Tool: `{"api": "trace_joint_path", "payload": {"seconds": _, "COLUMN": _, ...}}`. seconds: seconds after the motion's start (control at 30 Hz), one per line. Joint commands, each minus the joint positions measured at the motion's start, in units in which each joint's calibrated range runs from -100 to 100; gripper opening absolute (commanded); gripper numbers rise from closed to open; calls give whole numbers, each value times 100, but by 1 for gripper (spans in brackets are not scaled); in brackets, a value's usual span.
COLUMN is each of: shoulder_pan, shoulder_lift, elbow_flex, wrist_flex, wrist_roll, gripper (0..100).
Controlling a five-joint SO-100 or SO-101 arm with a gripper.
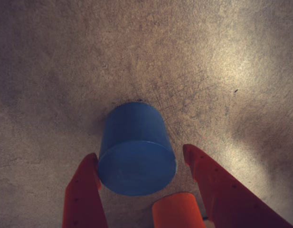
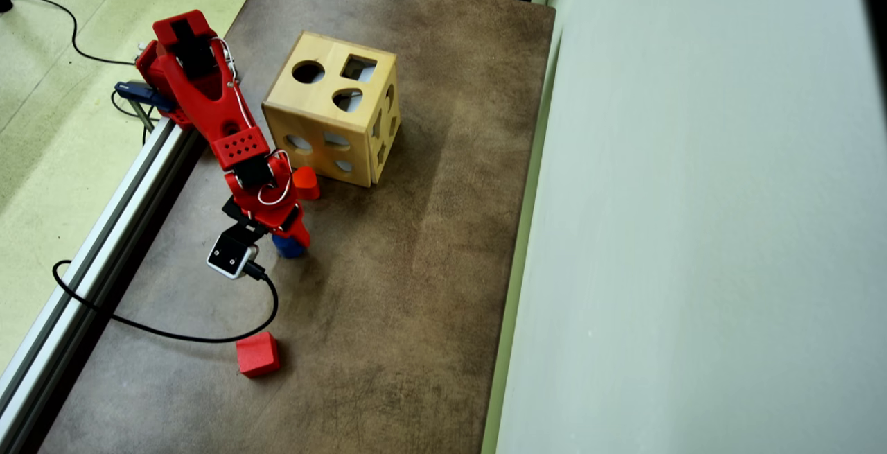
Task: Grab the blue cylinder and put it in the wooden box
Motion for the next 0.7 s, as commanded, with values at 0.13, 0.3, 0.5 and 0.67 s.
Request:
{"api": "trace_joint_path", "payload": {"seconds": 0.13, "shoulder_pan": -59, "shoulder_lift": -32, "elbow_flex": -204, "wrist_flex": -50, "wrist_roll": 15, "gripper": 28}}
{"api": "trace_joint_path", "payload": {"seconds": 0.3, "shoulder_pan": -59, "shoulder_lift": -23, "elbow_flex": -204, "wrist_flex": -50, "wrist_roll": 15, "gripper": 28}}
{"api": "trace_joint_path", "payload": {"seconds": 0.5, "shoulder_pan": -59, "shoulder_lift": -23, "elbow_flex": -204, "wrist_flex": -50, "wrist_roll": 15, "gripper": 23}}
{"api": "trace_joint_path", "payload": {"seconds": 0.67, "shoulder_pan": -59, "shoulder_lift": -23, "elbow_flex": -204, "wrist_flex": -50, "wrist_roll": 15, "gripper": 21}}
